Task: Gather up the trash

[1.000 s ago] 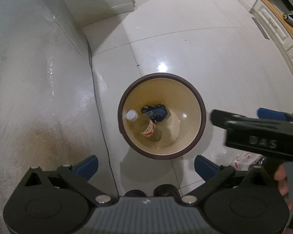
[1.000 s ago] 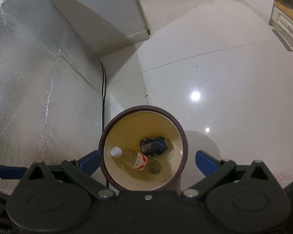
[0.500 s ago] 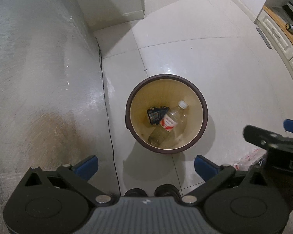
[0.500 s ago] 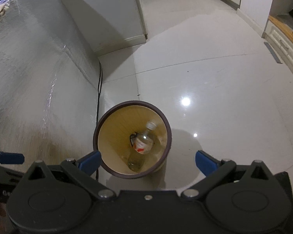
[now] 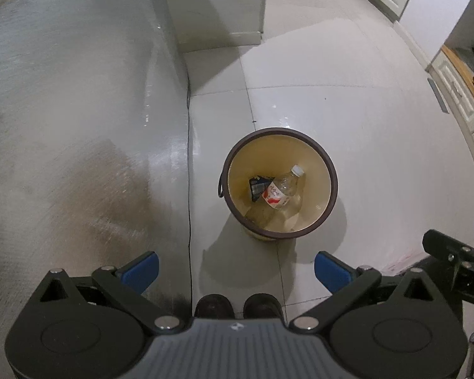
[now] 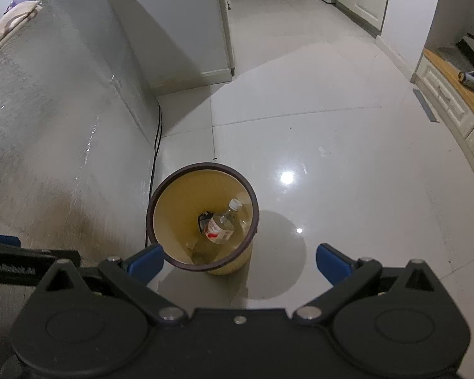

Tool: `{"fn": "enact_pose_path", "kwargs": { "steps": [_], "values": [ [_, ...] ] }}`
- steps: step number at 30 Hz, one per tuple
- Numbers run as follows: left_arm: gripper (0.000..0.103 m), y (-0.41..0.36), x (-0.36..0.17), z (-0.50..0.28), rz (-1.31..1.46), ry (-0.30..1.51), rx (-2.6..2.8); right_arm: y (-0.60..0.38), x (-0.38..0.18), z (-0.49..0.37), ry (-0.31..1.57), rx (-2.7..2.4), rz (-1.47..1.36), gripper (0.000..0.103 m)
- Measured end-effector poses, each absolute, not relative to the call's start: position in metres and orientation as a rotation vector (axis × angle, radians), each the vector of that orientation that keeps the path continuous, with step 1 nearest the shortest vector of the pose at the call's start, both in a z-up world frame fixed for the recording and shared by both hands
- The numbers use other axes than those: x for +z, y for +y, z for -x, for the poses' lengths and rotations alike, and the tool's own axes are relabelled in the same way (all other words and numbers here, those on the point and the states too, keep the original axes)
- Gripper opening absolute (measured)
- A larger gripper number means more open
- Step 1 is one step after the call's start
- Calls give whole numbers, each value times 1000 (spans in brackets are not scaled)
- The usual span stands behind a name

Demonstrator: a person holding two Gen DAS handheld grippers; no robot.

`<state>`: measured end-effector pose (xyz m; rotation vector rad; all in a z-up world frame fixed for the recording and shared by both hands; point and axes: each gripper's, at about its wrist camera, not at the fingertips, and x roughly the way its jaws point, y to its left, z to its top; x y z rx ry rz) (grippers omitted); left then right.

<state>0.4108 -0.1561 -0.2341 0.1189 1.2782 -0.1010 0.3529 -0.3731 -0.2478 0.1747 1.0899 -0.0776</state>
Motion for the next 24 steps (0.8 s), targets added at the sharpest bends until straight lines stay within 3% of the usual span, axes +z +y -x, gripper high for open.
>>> {"fn": "enact_pose_path", "kwargs": {
  "steps": [13,24],
  "values": [
    [103,-136,-180,-348,-84,1154,-125,-378,-196,-293,997,-91,-157,103],
    [103,-120,-97,-279,-66,950,-232,-371,-135,-225,863,-106,-159,103]
  ]
}}
